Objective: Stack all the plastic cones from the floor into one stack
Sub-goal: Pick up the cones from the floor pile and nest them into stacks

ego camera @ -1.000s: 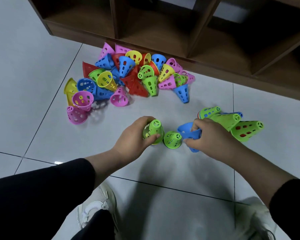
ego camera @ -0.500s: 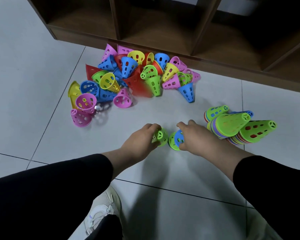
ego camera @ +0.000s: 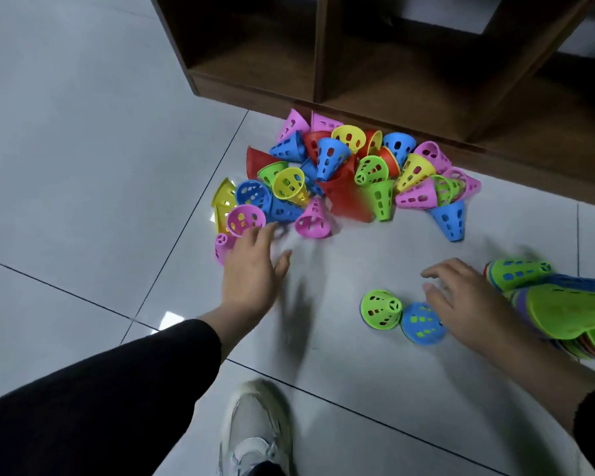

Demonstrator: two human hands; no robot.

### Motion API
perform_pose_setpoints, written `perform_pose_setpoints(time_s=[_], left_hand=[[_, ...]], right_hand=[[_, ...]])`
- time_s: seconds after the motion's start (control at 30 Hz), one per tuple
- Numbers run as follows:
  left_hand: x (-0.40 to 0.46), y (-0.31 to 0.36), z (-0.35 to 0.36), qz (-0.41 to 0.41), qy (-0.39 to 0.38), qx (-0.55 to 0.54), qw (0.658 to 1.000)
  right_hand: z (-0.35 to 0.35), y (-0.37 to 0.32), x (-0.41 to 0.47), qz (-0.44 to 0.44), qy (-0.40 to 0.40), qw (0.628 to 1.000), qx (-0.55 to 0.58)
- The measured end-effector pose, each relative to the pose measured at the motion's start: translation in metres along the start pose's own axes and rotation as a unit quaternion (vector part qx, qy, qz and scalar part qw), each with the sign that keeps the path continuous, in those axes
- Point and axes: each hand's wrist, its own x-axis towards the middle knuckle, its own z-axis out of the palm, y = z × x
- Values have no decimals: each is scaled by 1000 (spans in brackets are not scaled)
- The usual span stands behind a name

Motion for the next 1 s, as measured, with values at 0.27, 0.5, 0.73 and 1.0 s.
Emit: perform_pose_setpoints(time_s=[0.27, 0.5, 0.73, 1.0], left_hand=[[36, -76, -19, -35, -84, 197, 976], [51, -73, -11, -46, -81, 143, 985], [43, -68, -14, -23, -35, 10, 999], [45, 0, -32, -114, -4, -322, 940]], right_hand=[[22, -94, 121, 64, -86, 990, 93], [64, -139, 172, 169, -110, 972, 120], [92, -142, 187, 280, -94, 930, 218], [61, -142, 163, 270, -103, 868, 404]])
